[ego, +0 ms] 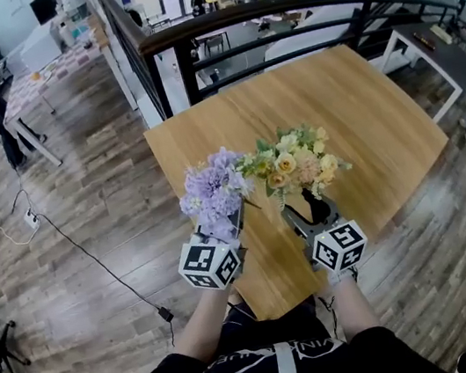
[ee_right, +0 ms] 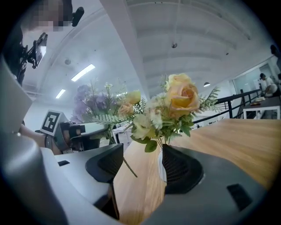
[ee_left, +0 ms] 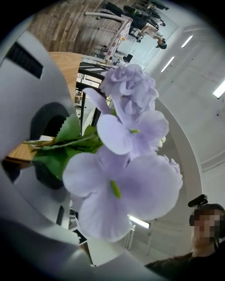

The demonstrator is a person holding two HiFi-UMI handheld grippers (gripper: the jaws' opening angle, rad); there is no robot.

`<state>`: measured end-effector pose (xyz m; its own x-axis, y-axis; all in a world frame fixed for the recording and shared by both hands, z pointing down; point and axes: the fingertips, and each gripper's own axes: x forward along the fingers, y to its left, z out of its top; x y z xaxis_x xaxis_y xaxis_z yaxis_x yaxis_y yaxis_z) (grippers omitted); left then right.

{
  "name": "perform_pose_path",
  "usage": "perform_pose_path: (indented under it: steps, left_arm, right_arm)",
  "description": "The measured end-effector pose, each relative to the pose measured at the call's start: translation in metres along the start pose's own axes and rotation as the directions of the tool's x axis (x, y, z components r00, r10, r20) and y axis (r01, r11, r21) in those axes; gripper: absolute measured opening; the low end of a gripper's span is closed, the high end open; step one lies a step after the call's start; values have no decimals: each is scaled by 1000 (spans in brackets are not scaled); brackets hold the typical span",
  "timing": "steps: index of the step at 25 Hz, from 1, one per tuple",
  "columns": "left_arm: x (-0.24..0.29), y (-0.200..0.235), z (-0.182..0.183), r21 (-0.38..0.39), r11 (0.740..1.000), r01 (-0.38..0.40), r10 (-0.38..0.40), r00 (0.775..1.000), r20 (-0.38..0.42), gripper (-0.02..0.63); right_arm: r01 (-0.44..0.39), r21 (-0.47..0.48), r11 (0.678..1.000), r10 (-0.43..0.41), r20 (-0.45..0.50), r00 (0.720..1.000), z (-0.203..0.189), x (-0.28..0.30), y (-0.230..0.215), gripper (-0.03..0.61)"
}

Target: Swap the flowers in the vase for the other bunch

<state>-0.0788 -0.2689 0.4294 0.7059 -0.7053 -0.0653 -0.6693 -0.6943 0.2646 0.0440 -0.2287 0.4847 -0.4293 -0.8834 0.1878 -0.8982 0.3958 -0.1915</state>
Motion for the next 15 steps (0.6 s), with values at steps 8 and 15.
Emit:
perform_pose_path:
  steps: [8,15]
  left_arm:
    - [-13,-6,-5,5,996,87,-87,996,-31,54]
    - [-44,-26,-16,-11,995,98,-99,994,-46,54]
  right_arm:
    - [15,-23,1000,-13,48,999,-5,-20,43,202]
    - [-25,-37,999,26,47,999,-5,-49,75,70]
